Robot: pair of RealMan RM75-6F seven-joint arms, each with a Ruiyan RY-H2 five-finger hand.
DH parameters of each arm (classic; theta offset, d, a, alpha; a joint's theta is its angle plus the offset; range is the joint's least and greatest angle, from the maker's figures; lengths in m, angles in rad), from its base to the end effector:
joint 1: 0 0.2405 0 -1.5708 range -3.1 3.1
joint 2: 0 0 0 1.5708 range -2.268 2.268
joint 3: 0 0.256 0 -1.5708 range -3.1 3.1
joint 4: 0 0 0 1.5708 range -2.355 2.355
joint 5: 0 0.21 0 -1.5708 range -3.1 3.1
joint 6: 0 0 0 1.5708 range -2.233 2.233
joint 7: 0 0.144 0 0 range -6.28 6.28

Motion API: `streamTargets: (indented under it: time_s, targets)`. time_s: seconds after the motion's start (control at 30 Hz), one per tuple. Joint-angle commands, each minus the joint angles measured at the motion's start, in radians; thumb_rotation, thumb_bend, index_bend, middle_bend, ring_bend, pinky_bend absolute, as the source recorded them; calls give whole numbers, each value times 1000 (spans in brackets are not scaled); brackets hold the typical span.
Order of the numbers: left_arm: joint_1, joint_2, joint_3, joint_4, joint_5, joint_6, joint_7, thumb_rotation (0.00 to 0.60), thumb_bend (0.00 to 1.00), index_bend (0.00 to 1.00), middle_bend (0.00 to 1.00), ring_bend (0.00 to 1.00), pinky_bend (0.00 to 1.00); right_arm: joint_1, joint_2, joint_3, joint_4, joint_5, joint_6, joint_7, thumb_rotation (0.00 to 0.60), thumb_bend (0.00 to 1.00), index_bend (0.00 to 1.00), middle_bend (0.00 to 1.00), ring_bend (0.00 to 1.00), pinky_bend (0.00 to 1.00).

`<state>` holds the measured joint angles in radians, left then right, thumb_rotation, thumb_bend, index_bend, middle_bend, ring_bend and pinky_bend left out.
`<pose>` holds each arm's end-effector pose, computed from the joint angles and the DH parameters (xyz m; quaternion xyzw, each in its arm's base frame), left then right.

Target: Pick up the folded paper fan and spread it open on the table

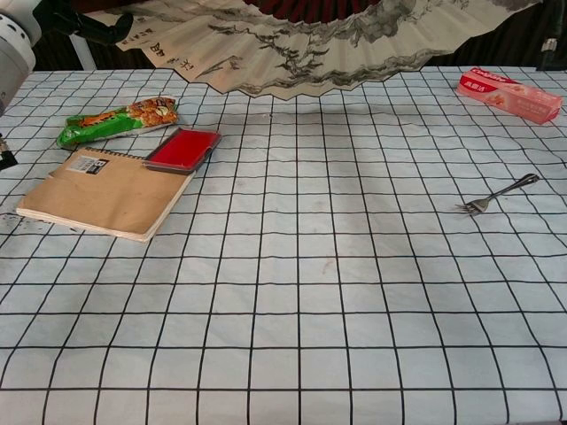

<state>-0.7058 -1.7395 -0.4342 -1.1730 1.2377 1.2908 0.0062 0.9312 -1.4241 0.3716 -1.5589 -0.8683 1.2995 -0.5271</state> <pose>-0.1433 0.3956 0.0382 -0.5117 -0.3776 -0.5960 0.4902 -0.0713 -0.4117 0.1014 0.5997 -0.2874 0.4868 0.5664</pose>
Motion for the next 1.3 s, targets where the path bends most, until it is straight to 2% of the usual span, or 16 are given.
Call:
streamTargets:
  time_s: [0.03, 0.27, 0.33, 0.37, 0.43, 0.5, 0.6, 0.67, 0.8, 0.93, 1.03, 1.1, 1.23, 1.3]
  targets:
    - [-9, -13, 5, 15, -1, -4, 2, 600, 441, 621, 108, 0, 11, -19, -9, -16, 22, -12, -1, 12, 600, 827, 854, 879, 928, 845]
    - [-11, -29, 26, 28, 2, -3, 3, 600, 442, 621, 109, 0, 11, -46, -11, -34, 25, -36, 0, 18, 600, 814, 853, 877, 924, 845]
    - [-10, -33, 33, 30, 2, -2, 3, 600, 442, 621, 109, 0, 11, -53, -10, -39, 21, -39, -2, 15, 600, 771, 853, 868, 913, 845]
    - [-8, -36, 36, 31, 2, -1, 3, 600, 442, 621, 109, 0, 11, -58, -10, -42, 17, -39, -3, 13, 600, 717, 828, 856, 903, 845]
    - [-7, -41, 41, 31, 2, 2, 3, 600, 442, 621, 109, 0, 11, -64, -7, -49, 9, -36, -6, 0, 600, 583, 696, 823, 882, 842]
    - [-5, -46, 47, 29, 4, 4, 5, 600, 442, 621, 109, 0, 11, -71, 2, -61, -12, -24, -15, -29, 600, 406, 406, 774, 851, 832]
    - [2, -50, 67, 16, 9, 4, 15, 600, 442, 621, 108, 0, 11, -84, 40, -86, -115, 63, -49, -122, 600, 260, 92, 717, 807, 815]
    - [8, -51, 77, 5, 8, 4, 22, 600, 442, 621, 107, 0, 11, -86, 66, -96, -172, 105, -52, -180, 600, 216, 13, 699, 791, 800]
    - [26, -42, 113, -14, 13, -5, 51, 600, 441, 620, 107, 0, 10, -91, 103, -129, -233, 154, -51, -262, 600, 185, 0, 685, 783, 797]
    - [42, -29, 135, -35, 12, -12, 72, 600, 432, 614, 102, 0, 10, -105, 125, -138, -274, 173, -44, -270, 600, 175, 0, 677, 776, 797]
    - [58, -6, 159, -66, 1, -33, 103, 600, 389, 568, 74, 0, 7, -118, 141, -146, -301, 171, -34, -266, 600, 172, 0, 675, 775, 797]
    - [72, 21, 182, -102, -15, -59, 136, 600, 307, 488, 44, 0, 1, -129, 151, -152, -318, 159, -24, -257, 600, 173, 0, 675, 775, 797]
    - [106, 110, 238, -211, -78, -133, 241, 600, 53, 281, 0, 0, 0, -156, 172, -163, -351, 145, -10, -230, 600, 171, 0, 675, 775, 797]
    - [118, 164, 261, -276, -115, -166, 299, 600, 6, 203, 0, 0, 0, -169, 183, -169, -365, 141, -4, -219, 600, 172, 0, 673, 774, 796]
